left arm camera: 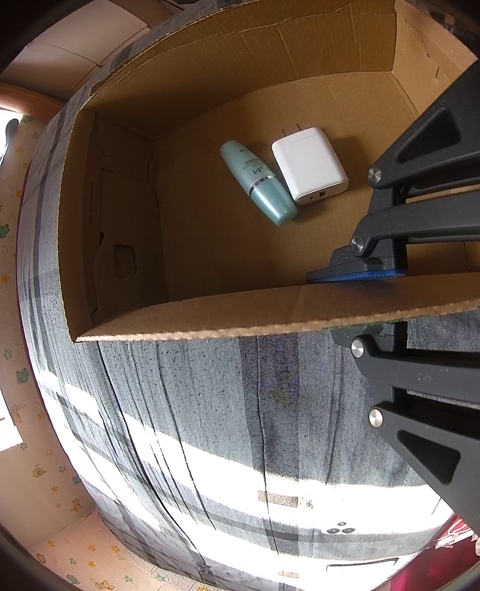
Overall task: Organize rigid objects
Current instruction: 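Withdraw the right gripper from the box toward the small white plug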
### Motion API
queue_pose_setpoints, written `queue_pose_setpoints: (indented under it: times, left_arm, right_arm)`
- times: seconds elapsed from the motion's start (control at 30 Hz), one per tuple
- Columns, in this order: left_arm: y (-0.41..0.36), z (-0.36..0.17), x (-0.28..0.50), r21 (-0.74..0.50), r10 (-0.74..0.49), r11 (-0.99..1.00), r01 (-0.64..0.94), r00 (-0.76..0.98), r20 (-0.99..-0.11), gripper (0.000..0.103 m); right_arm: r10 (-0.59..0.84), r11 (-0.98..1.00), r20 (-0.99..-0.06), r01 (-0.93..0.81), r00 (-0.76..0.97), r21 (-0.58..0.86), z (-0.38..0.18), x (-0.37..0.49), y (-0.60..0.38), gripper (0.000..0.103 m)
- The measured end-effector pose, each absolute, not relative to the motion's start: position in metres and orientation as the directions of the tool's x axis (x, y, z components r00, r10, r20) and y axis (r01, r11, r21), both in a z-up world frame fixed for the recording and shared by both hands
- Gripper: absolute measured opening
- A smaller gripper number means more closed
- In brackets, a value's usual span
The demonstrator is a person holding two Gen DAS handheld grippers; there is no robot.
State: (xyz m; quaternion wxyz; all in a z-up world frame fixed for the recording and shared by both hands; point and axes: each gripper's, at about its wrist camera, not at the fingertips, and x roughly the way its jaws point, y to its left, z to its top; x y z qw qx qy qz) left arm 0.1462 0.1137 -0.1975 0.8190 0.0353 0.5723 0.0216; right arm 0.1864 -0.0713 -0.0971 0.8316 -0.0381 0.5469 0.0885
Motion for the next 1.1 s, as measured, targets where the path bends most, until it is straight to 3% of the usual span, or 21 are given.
queue_pose_setpoints:
  times: [0.4,1.1]
  left_arm:
    - [0.115,-0.197,0.147,0.077,0.072,0.997,0.004,0.343,-0.937,0.014]
    - [0.112,-0.198,0.145,0.086,0.077,0.996,0.012,0.347,-0.935,0.014]
  right_arm:
    - [0.036,0.998,-0.915,-0.067,0.402,0.010,-0.103,0.196,-0.136,0.102]
    - [0.014,0.998,-0.962,0.062,0.274,0.033,-0.186,0.220,-0.193,0.102]
